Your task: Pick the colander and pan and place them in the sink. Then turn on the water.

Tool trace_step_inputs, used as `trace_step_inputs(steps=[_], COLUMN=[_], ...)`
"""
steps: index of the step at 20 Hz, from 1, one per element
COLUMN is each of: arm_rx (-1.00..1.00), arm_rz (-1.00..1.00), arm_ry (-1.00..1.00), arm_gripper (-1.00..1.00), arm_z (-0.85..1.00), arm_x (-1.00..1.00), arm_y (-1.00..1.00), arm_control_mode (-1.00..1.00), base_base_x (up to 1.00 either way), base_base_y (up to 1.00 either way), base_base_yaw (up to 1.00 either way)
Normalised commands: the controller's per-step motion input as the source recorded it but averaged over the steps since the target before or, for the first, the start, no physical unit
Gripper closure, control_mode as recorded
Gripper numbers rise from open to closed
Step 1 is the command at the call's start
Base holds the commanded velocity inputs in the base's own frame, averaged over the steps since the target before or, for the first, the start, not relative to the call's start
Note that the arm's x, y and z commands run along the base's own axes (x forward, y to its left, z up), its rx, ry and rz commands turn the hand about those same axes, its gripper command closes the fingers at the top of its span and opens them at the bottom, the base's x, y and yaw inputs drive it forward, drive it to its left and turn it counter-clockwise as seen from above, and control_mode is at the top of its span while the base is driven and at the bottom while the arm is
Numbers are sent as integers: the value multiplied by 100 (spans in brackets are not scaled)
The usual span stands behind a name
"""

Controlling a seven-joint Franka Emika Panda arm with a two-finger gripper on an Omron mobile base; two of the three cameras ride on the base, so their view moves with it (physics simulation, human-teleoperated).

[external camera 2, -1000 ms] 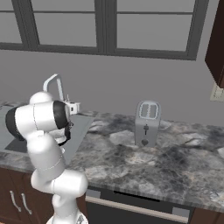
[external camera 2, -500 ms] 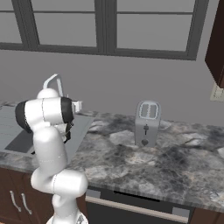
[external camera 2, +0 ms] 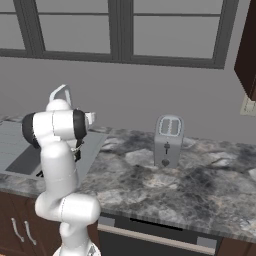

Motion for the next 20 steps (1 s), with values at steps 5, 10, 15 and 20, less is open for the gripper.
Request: trace_step_inputs(steps=[5,10,15,20], arm_rx=[0,0,0,0], arm_rz=[0,0,-1,-6], arm_ry=[-5,-4,-3,0], arm_gripper=[-100,-100,-100,-100], arm_z=[-21,-20,-16,0], arm_x=[16,12,4,6], arm_y=[0,7,14,28], arm_control_mode=[-100,-100,-100,-100], base_base_x=[0,0,0,0], base_base_y=[0,0,0,0], base_base_yaw=[0,0,0,0])
